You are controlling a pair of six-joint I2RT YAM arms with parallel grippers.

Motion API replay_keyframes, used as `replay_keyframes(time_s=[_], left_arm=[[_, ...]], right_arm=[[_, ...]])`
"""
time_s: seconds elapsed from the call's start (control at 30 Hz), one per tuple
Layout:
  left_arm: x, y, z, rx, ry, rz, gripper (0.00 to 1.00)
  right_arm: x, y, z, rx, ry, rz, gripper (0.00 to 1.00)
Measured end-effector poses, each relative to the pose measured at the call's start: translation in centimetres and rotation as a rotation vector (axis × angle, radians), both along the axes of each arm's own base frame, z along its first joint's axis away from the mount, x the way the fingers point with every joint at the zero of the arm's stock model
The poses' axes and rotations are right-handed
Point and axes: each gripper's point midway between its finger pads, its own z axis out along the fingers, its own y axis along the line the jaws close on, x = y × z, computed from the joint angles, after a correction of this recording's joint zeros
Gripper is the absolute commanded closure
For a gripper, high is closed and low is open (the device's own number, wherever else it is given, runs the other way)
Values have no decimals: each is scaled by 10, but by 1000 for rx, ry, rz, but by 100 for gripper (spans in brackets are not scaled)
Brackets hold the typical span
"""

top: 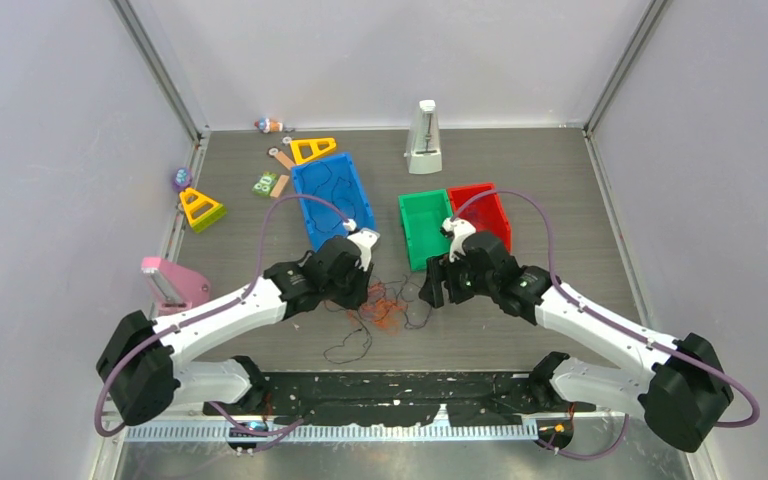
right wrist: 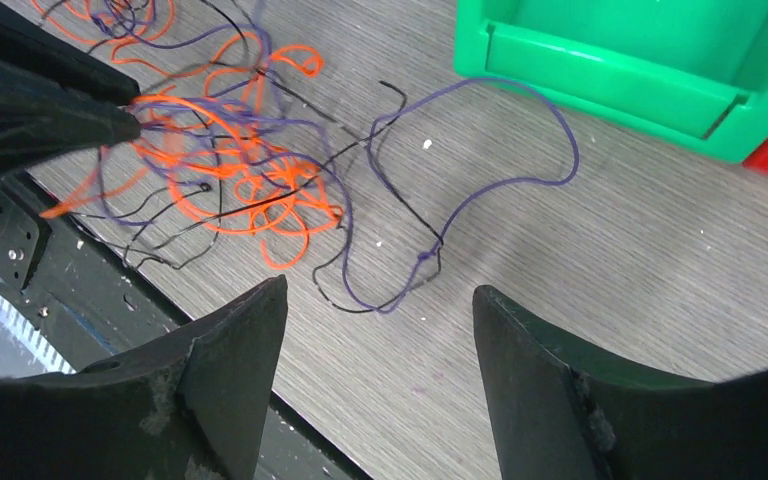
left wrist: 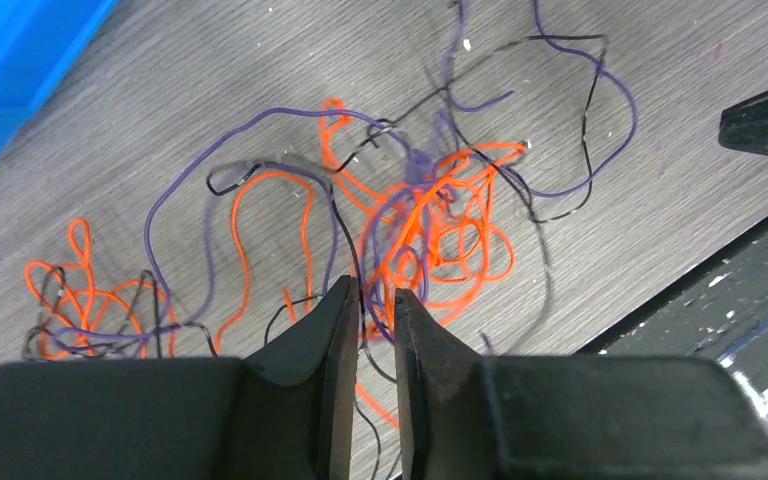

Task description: Untangle the cables

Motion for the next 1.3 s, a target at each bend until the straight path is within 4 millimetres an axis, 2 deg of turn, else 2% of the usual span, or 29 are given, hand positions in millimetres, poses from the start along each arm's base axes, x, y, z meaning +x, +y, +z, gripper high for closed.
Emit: replay_keyframes(time_s=[0.23,0.33,0.67,0.87,1.03,1.1,1.17,1.2,1.23,1.27,1.3], left_arm=[[-3,7,5,-30,-15,23,50],[-3,7,9,-40,-25,23,44],[-10,9,9,-56,-19,-1,49],[-21,6,-10,-46,50,-39,46],[-26,9,-28,-10,94,-36,43],[-26,11,-35,4,110,-29,43],[-25,13,-41,17,124,-20,43],[-24,13,-43,22,131,-14,43],[-23,14,-46,27,137,-8,43],[-22,14,-50,33,144,-2,44],[-20,15,-53,39,152,5,47]], right_arm=[[2,9,5,48,-41,23,28],[0,13,5,57,-45,36,30],[-10,44,-17,16,5,127,35],[-12,68,-15,35,4,163,36],[-12,80,-33,22,52,156,40],[-13,84,-43,11,81,149,44],[-15,87,-53,-2,110,146,53],[-16,89,-58,-6,121,144,65],[-16,90,-61,-8,131,141,72],[-17,91,-64,-10,140,137,85],[-17,91,-66,-11,146,131,90]])
